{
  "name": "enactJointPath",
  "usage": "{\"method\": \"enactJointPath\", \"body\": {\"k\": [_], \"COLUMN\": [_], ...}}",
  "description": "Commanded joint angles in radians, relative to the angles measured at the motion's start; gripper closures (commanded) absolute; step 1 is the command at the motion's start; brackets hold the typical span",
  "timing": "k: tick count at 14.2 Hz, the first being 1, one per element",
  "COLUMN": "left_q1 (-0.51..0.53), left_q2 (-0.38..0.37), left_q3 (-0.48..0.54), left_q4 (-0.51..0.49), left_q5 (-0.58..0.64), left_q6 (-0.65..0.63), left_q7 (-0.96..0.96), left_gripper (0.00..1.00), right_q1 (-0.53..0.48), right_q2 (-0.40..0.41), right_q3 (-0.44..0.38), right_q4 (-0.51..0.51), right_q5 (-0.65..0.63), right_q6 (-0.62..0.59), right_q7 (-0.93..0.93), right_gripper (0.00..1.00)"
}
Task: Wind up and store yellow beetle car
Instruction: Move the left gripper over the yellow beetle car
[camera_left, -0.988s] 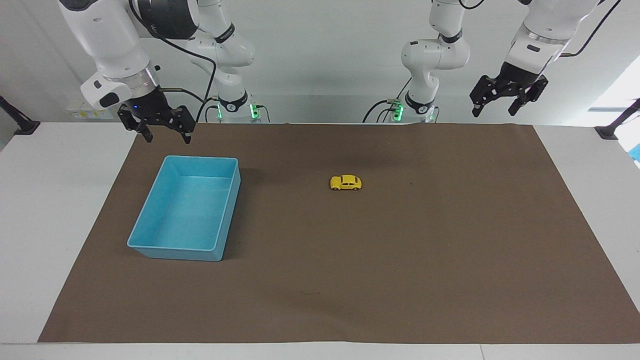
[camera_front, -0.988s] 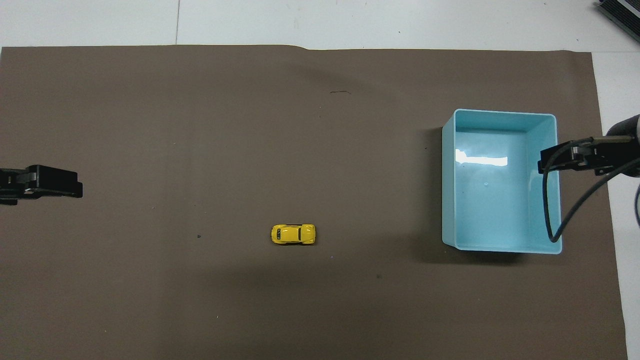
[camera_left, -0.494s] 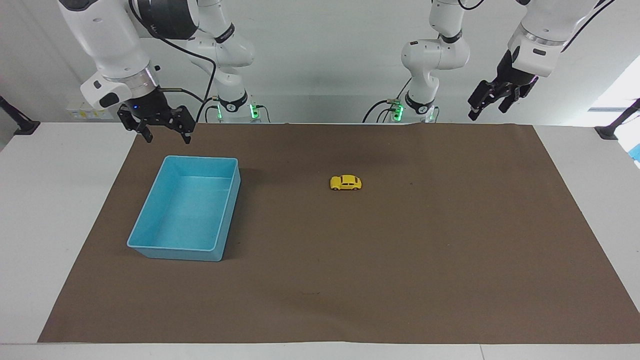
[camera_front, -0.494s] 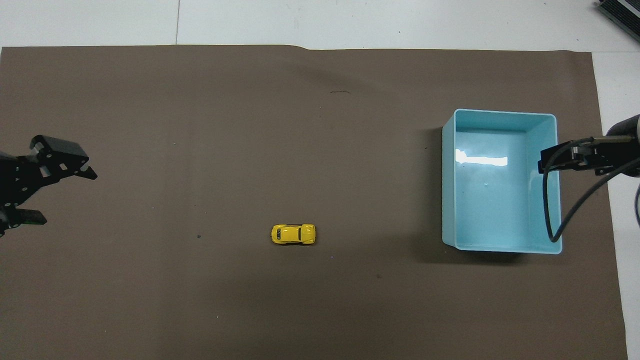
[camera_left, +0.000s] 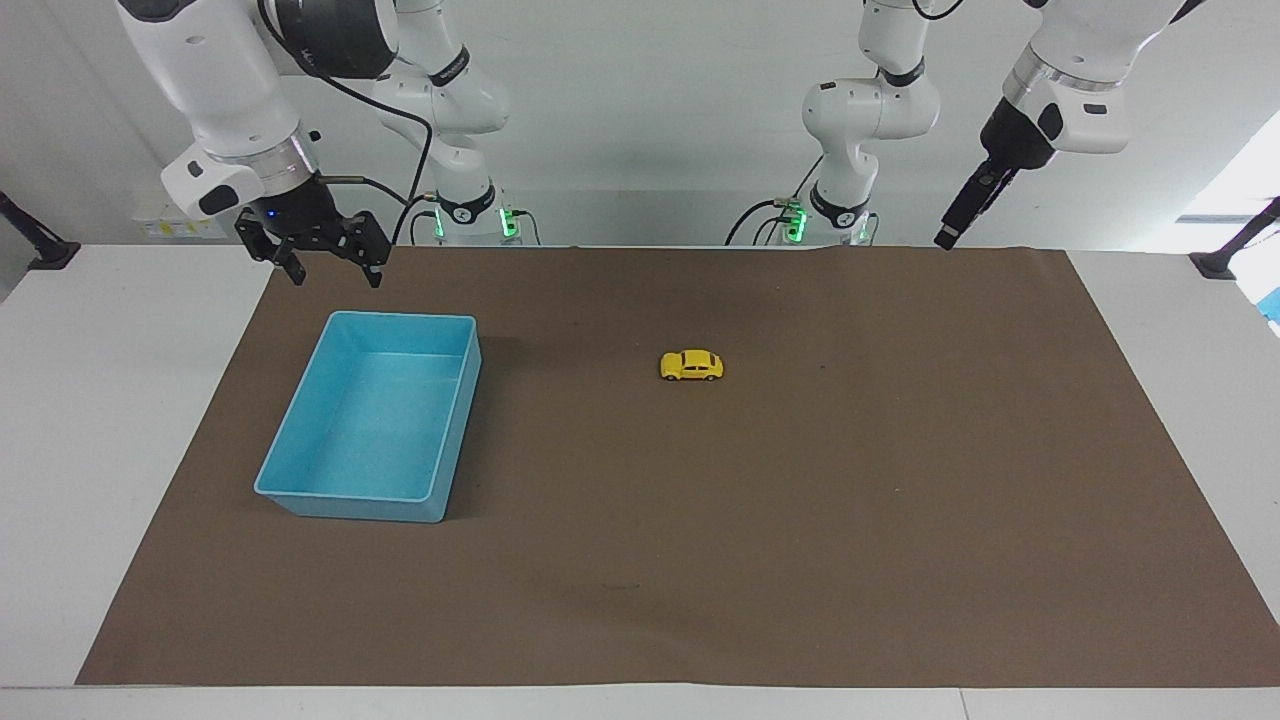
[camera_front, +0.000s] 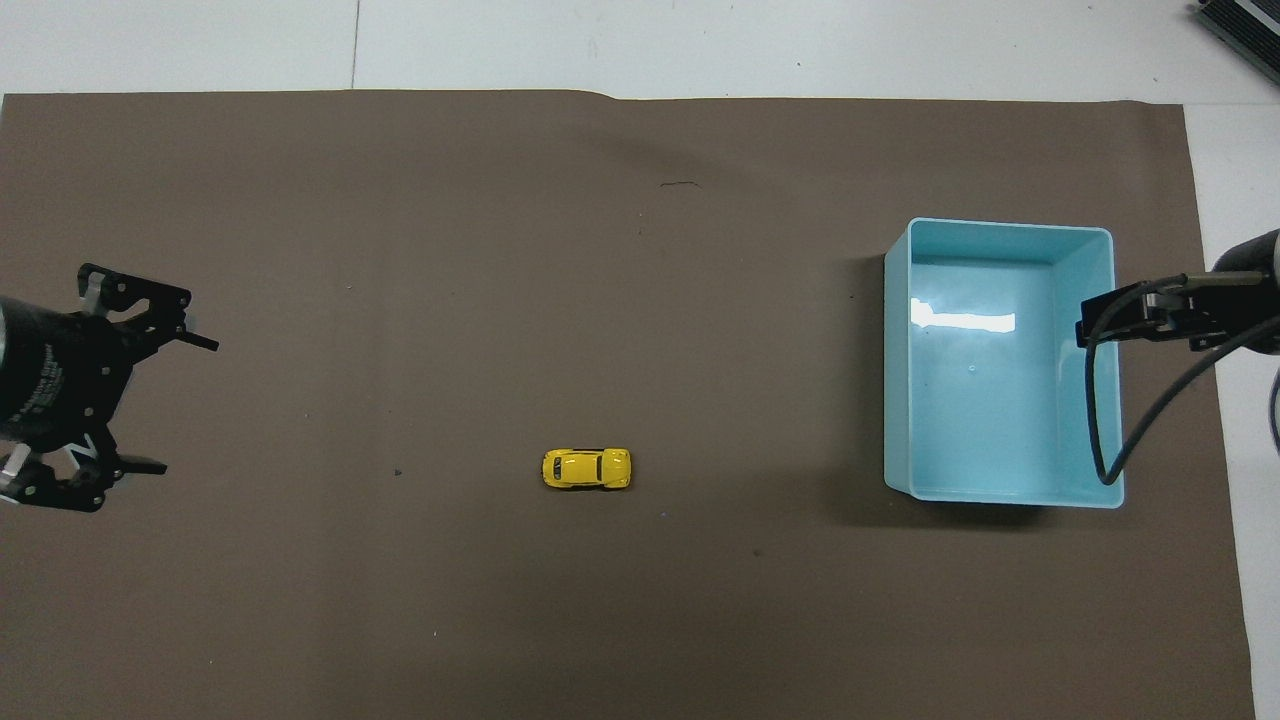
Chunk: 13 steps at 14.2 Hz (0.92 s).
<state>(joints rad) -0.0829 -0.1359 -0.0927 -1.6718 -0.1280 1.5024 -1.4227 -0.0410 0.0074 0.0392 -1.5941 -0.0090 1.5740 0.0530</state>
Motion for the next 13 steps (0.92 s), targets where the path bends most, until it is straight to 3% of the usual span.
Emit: {"method": "enactJointPath", "body": {"k": [1, 9, 13], "left_q1": [-0.067, -0.218, -0.319], "left_q2": [0.007, 0.016, 0.065], "left_q3": [0.011, 0.010, 0.011], "left_q4": [-0.060, -0.226, -0.293], "left_q5": [-0.009, -0.021, -0.027], "left_q6": [0.080, 0.246, 0.411], "left_q7": [-0.247, -0.576, -0.813], "left_gripper": [0.00, 0.00, 0.00], "right_q1": [-0.007, -0.007, -0.007], "right_q2": [-0.014, -0.014, -0.014], "right_q3": [0.001, 0.001, 0.001], "right_q4": [-0.010, -0.010, -0.010], "right_q5": [0.007, 0.007, 0.007], "right_q6": [0.005, 0.005, 0.005], "right_q7": [-0.024, -0.024, -0.024], "right_gripper": [0.00, 0.00, 0.00]}}
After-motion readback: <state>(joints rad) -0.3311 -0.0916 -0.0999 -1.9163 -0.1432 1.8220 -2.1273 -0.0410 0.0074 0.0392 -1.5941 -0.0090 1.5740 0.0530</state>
